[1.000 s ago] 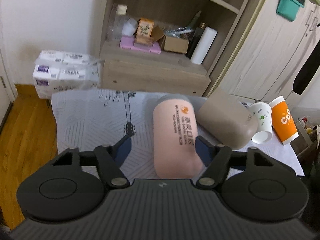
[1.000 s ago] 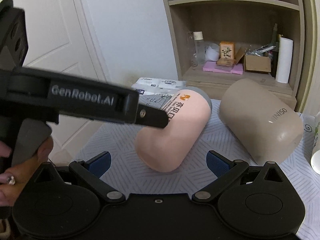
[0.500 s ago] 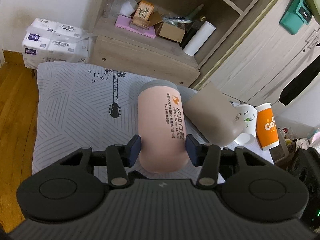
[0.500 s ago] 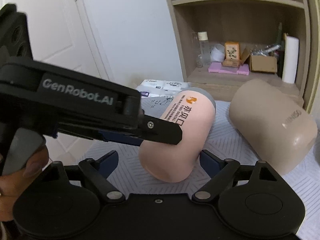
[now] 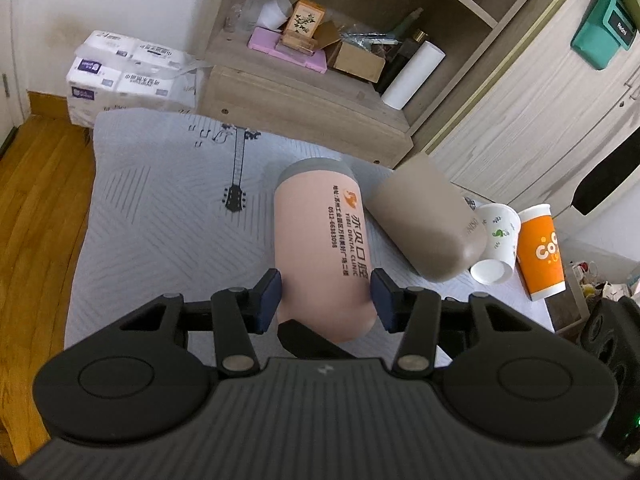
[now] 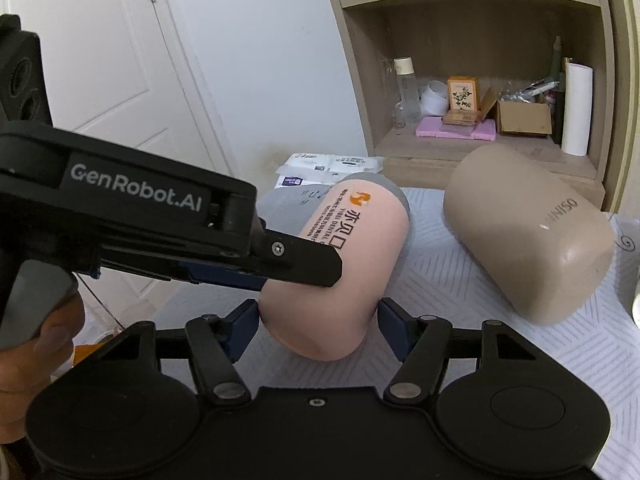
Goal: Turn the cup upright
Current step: 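Close the left gripper around the pink cup's middle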
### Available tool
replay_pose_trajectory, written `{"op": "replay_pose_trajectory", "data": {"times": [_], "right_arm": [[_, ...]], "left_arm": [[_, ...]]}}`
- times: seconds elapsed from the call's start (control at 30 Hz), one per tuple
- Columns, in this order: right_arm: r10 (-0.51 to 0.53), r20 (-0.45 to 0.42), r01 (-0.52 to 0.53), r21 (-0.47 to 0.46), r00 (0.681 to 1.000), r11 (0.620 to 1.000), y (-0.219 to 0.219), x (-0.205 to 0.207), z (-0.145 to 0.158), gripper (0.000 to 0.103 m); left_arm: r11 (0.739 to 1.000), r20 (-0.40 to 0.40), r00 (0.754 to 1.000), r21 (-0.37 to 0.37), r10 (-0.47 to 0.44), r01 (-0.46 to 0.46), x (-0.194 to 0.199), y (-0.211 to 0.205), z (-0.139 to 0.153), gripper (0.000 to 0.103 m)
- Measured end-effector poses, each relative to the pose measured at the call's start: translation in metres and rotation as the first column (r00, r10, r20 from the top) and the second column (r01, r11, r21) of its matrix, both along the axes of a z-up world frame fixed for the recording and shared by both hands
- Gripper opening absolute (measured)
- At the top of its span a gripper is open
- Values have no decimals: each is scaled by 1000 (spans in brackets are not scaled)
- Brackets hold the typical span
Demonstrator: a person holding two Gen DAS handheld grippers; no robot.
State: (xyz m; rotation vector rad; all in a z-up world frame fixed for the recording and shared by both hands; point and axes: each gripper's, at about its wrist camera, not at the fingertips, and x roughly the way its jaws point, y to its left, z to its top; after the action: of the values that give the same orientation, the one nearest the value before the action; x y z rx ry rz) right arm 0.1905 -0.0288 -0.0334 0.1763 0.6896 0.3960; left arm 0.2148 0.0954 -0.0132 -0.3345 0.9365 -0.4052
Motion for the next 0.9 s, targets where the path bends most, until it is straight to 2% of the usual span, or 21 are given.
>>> {"op": "replay_pose_trajectory", "data": {"times": [0.17,0.33,0.67,0.9], "right_arm": [[52,20,-52,-16,998,999,-4,-22,1,71],[74,23,-73,-52,997,996,-16,-50,0,71],[46,7,-46,-39,999,998,-67,-101,5,71],[29,-14,-31,-104,999,994,-99,-114,9,71]], "left_arm": [[998,-7,999,-46,37,-37,-29,2,-2,48],[997,-21,999,-64,35,-36,-58,-13,-6,48],[999,-22,1000,-52,12,-13,-107,-68,0,48],[996,-39,999,-82,-36,32,-113,-109,-3,48]]}}
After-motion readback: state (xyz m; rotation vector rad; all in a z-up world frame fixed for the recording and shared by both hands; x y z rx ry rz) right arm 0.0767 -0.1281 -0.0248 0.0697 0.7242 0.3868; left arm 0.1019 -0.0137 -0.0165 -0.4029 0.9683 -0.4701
